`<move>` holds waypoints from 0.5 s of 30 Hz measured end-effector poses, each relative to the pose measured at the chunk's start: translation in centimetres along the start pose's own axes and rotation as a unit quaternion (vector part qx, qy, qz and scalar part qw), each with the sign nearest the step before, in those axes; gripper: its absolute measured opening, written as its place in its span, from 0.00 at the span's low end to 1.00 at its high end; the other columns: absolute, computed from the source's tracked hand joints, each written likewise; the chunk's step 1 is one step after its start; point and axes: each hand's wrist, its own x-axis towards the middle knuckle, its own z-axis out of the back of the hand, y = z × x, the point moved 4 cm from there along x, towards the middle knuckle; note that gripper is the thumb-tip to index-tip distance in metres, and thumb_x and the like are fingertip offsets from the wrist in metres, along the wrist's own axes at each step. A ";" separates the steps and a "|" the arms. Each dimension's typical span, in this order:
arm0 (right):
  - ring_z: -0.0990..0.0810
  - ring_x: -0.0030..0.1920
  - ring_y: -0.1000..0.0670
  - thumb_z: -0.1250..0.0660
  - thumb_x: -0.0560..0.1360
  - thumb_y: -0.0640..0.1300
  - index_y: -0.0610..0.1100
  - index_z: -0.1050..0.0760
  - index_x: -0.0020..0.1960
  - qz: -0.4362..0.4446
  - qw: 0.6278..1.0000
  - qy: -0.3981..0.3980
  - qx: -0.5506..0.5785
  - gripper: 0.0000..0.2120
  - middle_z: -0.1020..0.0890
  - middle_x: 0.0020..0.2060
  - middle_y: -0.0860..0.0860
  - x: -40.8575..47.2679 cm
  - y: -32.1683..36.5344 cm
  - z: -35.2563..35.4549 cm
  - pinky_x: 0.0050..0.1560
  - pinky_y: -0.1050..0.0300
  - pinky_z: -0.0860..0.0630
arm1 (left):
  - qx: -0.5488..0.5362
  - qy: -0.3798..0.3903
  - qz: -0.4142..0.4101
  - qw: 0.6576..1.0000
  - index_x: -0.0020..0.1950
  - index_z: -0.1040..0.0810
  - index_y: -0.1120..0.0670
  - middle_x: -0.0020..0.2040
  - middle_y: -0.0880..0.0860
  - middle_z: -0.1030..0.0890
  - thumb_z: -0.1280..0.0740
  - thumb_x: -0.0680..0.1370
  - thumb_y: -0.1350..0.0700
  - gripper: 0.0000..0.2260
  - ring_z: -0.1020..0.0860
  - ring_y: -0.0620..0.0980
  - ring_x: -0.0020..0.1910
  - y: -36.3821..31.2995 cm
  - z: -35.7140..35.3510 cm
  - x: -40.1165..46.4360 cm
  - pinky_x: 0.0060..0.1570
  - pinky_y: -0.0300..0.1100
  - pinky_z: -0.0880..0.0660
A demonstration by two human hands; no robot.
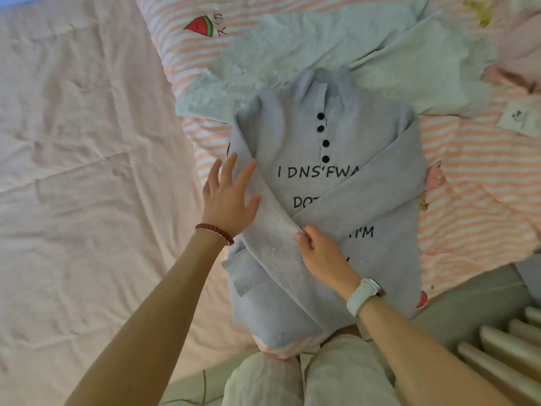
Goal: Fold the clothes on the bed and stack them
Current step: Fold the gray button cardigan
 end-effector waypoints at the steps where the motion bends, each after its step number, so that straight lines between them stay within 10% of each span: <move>1: 0.37 0.28 0.54 0.46 0.81 0.45 0.41 0.31 0.43 0.023 1.000 -0.009 -0.009 0.12 0.33 0.28 0.51 -0.5 0.1 1.1 0.30 0.61 0.38 | 0.054 0.021 -0.037 0.998 0.75 0.44 0.44 0.77 0.53 0.50 0.37 0.77 0.47 0.28 0.55 0.60 0.75 -1.1 -0.1 0.8 0.70 0.60 0.53; 6: 0.22 0.41 0.50 0.40 0.78 0.51 0.45 0.28 0.54 -0.019 0.996 0.090 0.011 0.11 0.21 0.42 0.48 -2.0 -2.9 5.6 0.41 0.59 0.28 | 0.230 0.123 -0.170 0.950 0.69 0.33 0.41 0.77 0.48 0.49 0.43 0.78 0.49 0.18 0.59 0.58 0.75 -5.2 -1.8 5.3 0.67 0.67 0.66; 10: 0.33 0.32 0.55 0.39 0.78 0.49 0.47 0.36 0.36 -0.117 0.969 0.204 -0.080 0.13 0.31 0.33 0.52 -2.9 -8.1 4.3 0.34 0.62 0.37 | 0.226 0.163 -0.180 0.944 0.56 0.23 0.47 0.64 0.45 0.27 0.43 0.79 0.50 0.11 0.44 0.52 0.74 -6.2 -2.2 7.9 0.67 0.65 0.64; 15: 0.31 0.34 0.51 0.43 0.80 0.48 0.42 0.32 0.41 -0.103 0.994 0.031 0.020 0.12 0.30 0.34 0.50 -5.0 -10.3 7.1 0.35 0.60 0.36 | 0.109 0.021 -0.170 0.979 0.50 0.22 0.54 0.49 0.51 0.20 0.42 0.79 0.54 0.09 0.29 0.54 0.61 -7.0 -1.2 7.6 0.70 0.59 0.59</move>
